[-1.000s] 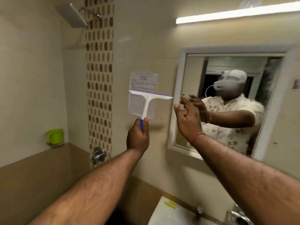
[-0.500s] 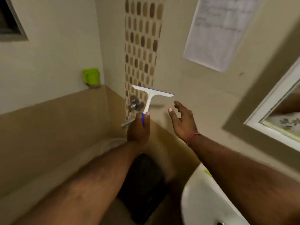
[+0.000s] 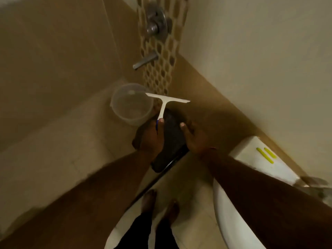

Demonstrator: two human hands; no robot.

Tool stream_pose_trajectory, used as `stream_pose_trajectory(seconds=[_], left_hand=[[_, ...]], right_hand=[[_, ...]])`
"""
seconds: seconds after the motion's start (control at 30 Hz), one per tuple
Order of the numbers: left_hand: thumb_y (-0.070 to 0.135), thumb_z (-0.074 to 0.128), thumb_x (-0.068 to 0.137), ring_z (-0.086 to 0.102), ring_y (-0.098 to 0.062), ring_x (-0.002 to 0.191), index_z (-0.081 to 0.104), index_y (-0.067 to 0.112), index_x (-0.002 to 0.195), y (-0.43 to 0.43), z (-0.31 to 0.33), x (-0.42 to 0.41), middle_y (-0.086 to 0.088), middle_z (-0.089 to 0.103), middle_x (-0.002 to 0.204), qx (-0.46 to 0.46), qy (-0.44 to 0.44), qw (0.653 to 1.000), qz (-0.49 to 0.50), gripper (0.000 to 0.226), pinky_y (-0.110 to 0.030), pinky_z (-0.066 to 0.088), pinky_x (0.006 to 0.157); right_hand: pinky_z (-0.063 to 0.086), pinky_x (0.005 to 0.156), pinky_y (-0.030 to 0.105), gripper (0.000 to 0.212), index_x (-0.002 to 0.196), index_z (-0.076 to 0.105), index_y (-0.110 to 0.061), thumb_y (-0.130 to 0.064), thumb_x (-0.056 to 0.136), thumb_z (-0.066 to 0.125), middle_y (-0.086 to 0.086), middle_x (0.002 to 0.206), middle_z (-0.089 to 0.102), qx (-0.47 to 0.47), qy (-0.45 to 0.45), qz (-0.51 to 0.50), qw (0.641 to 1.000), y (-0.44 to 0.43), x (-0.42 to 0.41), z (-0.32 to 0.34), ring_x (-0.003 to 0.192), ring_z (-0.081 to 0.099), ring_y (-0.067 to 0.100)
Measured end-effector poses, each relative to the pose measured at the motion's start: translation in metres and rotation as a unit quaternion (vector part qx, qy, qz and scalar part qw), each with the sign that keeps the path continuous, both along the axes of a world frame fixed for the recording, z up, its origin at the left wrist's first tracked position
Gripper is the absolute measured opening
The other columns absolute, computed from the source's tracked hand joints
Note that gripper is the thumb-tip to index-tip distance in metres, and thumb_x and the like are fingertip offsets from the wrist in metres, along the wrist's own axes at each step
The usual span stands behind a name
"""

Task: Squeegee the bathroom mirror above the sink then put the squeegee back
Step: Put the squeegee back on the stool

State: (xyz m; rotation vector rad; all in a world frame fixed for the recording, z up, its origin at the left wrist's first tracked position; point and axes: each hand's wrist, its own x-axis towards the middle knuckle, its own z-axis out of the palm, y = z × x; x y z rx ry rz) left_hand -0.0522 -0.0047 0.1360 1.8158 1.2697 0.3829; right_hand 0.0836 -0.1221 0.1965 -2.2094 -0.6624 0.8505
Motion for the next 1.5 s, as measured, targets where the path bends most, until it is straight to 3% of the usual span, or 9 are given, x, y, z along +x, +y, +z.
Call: stream_pose_trajectory(seconds=[0.13, 0.27, 0.43, 0.7, 0.87, 1.1, 1.27, 1.43, 1.5], left_hand=[[0.051, 0.038, 0.116, 0.071, -0.034, 0.112, 0.067, 0.020, 0.116, -0.005, -0.035, 0.016, -0.013, 0.075, 0.113, -0.109, -0.017, 0.994, 0.002, 0.042, -0.044, 0.054, 0.109], [0.051, 0.036, 0.117, 0.065, -0.020, 0.070, 0.057, 0.021, 0.100, 0.001, -0.098, 0.028, -0.003, 0.064, 0.079, -0.261, -0.012, 0.965, 0.014, 0.041, -0.045, 0.060, 0.077], [0.041, 0.037, 0.119, 0.058, -0.018, 0.059, 0.057, 0.012, 0.108, 0.007, -0.155, 0.048, -0.006, 0.061, 0.076, -0.354, -0.020, 0.933, 0.062, 0.036, -0.026, 0.053, 0.051], [0.038, 0.038, 0.120, 0.069, -0.021, 0.076, 0.061, 0.003, 0.128, 0.011, -0.211, 0.070, -0.011, 0.067, 0.095, -0.433, -0.055, 0.892, 0.119, 0.043, -0.030, 0.061, 0.068], [0.040, 0.043, 0.118, 0.076, -0.024, 0.097, 0.065, 0.003, 0.134, 0.009, -0.227, 0.069, -0.017, 0.074, 0.117, -0.446, -0.049, 0.886, 0.116, 0.045, -0.041, 0.064, 0.095], [0.057, 0.066, 0.104, 0.076, -0.025, 0.104, 0.075, 0.020, 0.102, 0.022, -0.230, 0.056, -0.007, 0.078, 0.105, -0.367, 0.103, 0.921, 0.077, 0.037, -0.049, 0.061, 0.105], [0.065, 0.062, 0.103, 0.075, -0.026, 0.090, 0.077, 0.013, 0.092, 0.031, -0.195, 0.057, -0.011, 0.077, 0.091, -0.220, 0.191, 0.957, 0.004, 0.055, -0.046, 0.062, 0.094], [0.061, 0.045, 0.110, 0.072, -0.028, 0.096, 0.076, 0.009, 0.104, 0.024, -0.133, 0.056, -0.013, 0.076, 0.099, -0.075, 0.111, 0.990, -0.039, 0.061, -0.040, 0.055, 0.090], [0.065, 0.042, 0.108, 0.073, -0.032, 0.104, 0.077, 0.006, 0.108, 0.022, -0.106, 0.059, -0.015, 0.078, 0.106, -0.016, 0.038, 0.998, -0.052, 0.069, -0.043, 0.055, 0.098]], right_hand=[[0.046, 0.122, 0.052, 0.083, 0.161, 0.052, -0.018, -0.071, 0.097, 0.061, 0.009, 0.158, 0.060, -0.006, 0.063, -0.054, 0.997, 0.011, 0.007, -0.075, 0.144, 0.059, 0.026], [0.042, 0.126, 0.049, 0.068, 0.163, 0.047, -0.015, -0.051, 0.108, 0.064, 0.011, 0.163, 0.054, -0.029, 0.118, -0.076, 0.990, 0.020, 0.008, -0.143, 0.149, 0.053, 0.027], [0.041, 0.126, 0.049, 0.066, 0.166, 0.042, -0.011, -0.037, 0.110, 0.065, 0.014, 0.162, 0.055, -0.037, 0.171, -0.124, 0.977, 0.027, 0.010, -0.208, 0.149, 0.053, 0.028], [0.041, 0.125, 0.049, 0.066, 0.169, 0.037, -0.010, -0.037, 0.113, 0.060, 0.015, 0.162, 0.055, -0.055, 0.172, -0.146, 0.973, 0.035, 0.028, -0.255, 0.149, 0.053, 0.030], [0.044, 0.123, 0.048, 0.066, 0.168, 0.039, -0.013, -0.040, 0.112, 0.061, 0.013, 0.160, 0.058, -0.065, 0.159, -0.143, 0.975, 0.025, 0.031, -0.265, 0.147, 0.055, 0.030], [0.041, 0.126, 0.048, 0.070, 0.170, 0.033, -0.017, -0.045, 0.112, 0.059, 0.010, 0.168, 0.049, -0.074, 0.159, -0.139, 0.975, 0.028, 0.035, -0.257, 0.153, 0.049, 0.029], [0.039, 0.128, 0.051, 0.076, 0.169, 0.037, -0.016, -0.052, 0.107, 0.064, 0.013, 0.169, 0.047, -0.063, 0.119, -0.106, 0.985, 0.037, 0.037, -0.230, 0.155, 0.047, 0.030], [0.040, 0.126, 0.051, 0.107, 0.165, 0.045, -0.014, -0.083, 0.084, 0.052, 0.016, 0.164, 0.052, -0.045, 0.035, -0.072, 0.996, 0.037, 0.045, -0.190, 0.153, 0.049, 0.032], [0.037, 0.128, 0.051, 0.100, 0.166, 0.044, -0.012, -0.077, 0.090, 0.055, 0.018, 0.165, 0.051, -0.034, 0.007, -0.068, 0.997, 0.039, 0.050, -0.153, 0.154, 0.046, 0.036]])
